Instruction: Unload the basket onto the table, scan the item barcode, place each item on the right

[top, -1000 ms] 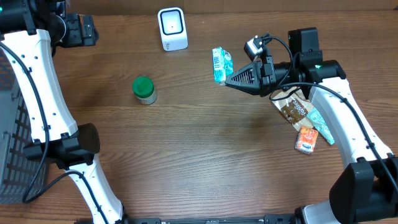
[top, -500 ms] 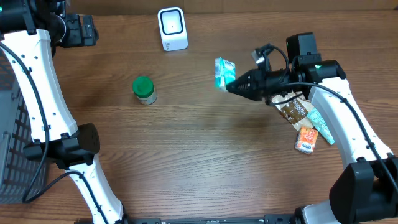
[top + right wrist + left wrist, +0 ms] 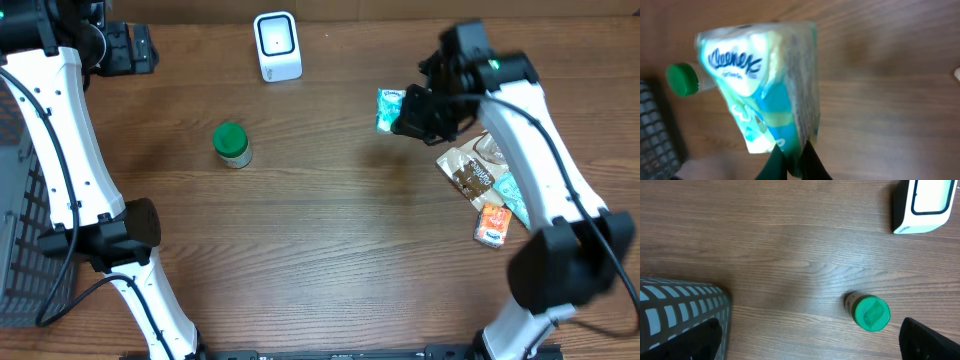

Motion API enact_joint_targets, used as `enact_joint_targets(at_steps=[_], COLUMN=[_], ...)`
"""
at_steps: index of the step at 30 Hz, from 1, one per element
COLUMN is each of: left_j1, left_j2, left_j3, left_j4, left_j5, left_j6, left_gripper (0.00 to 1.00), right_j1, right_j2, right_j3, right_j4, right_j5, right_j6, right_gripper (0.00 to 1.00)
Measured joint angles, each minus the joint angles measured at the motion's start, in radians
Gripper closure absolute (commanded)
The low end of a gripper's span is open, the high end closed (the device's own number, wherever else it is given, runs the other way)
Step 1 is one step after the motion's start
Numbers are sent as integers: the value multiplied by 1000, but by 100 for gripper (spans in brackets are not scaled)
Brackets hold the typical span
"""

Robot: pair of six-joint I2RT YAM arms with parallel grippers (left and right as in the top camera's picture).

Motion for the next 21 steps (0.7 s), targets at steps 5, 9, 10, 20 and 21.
enact_joint_targets(at_steps=[5, 9, 10, 20, 21], left_j1=[0, 0, 0, 0, 0], left_j2=[0, 0, 0, 0, 0], left_j3=[0, 0, 0, 0, 0], left_j4=[1, 0, 1, 2, 1], left_j5=[0, 0, 0, 0, 0], left_j6=[0, 0, 0, 0, 0], left_gripper=[0, 0, 0, 0, 1], right_j1=[116, 221, 251, 447, 451], right_j2=[216, 283, 293, 487, 514], right_j3=[453, 592, 602, 612, 612], right_j4=[-70, 50, 97, 509, 555], right_j5=[211, 400, 467, 961, 982], right_j6=[-22, -76, -98, -482, -525], right_gripper=[96, 96, 96, 96, 96])
